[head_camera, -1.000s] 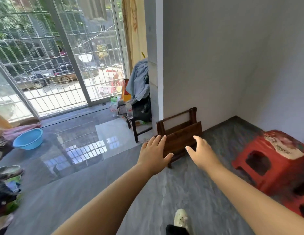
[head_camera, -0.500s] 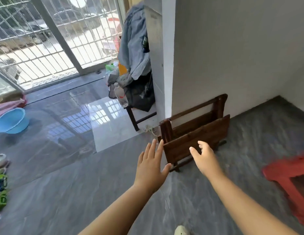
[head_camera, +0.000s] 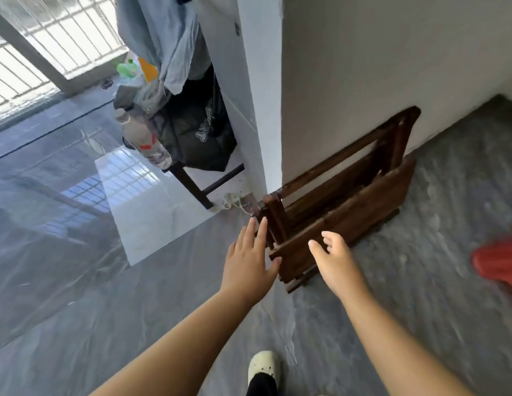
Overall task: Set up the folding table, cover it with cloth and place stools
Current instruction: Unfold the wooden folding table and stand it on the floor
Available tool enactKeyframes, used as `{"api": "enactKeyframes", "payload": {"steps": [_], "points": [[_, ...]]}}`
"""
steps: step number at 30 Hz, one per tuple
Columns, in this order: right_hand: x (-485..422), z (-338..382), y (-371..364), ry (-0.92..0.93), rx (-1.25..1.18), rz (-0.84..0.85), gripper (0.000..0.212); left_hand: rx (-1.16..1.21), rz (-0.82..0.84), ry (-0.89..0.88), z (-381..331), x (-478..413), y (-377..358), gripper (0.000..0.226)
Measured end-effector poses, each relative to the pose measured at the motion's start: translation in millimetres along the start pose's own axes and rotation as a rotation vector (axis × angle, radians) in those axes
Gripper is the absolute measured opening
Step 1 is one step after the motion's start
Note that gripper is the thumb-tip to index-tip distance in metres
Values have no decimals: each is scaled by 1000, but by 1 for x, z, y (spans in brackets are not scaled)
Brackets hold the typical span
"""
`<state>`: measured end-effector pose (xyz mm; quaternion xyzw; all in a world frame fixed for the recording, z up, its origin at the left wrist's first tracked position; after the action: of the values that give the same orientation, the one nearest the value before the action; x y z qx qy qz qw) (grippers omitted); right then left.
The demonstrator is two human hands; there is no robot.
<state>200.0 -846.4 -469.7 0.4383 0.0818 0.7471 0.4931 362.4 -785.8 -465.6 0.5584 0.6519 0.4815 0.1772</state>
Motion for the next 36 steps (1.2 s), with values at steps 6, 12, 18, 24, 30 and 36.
{"api": "enactKeyframes", "payload": {"steps": [6,12,18,24,30,36], "points": [[-52,-5,-32,-25,-5,6,50,-79,-38,-20,27,-81,-24,77],[-85,3,-46,-9,-54,-7,47,55,-68,44,42,-112,-36,76],[-119,19,-53,-25,-218,16,49,141,-142,-21,45,-119,-32,52],[-141,30,-68,-58,-356,63,45,206,-204,-4,44,-113,-29,47],[-139,25,-78,-54,-355,51,47,179,-209,3,35,-103,-28,44],[-128,0,-61,-180,-614,-44,34,191,-199,-10,13,-67,-41,37]]}}
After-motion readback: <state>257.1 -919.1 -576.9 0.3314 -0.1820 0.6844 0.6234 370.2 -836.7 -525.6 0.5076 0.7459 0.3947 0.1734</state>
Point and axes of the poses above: each hand's wrist, its own x-axis away from the middle knuckle, its own y-axis out of the back of the hand, z = x × y, the point moved 9 cm from there along -x, towards the middle knuckle, and after that the axes turned 9 degrees about x, right-handed, at the moved point
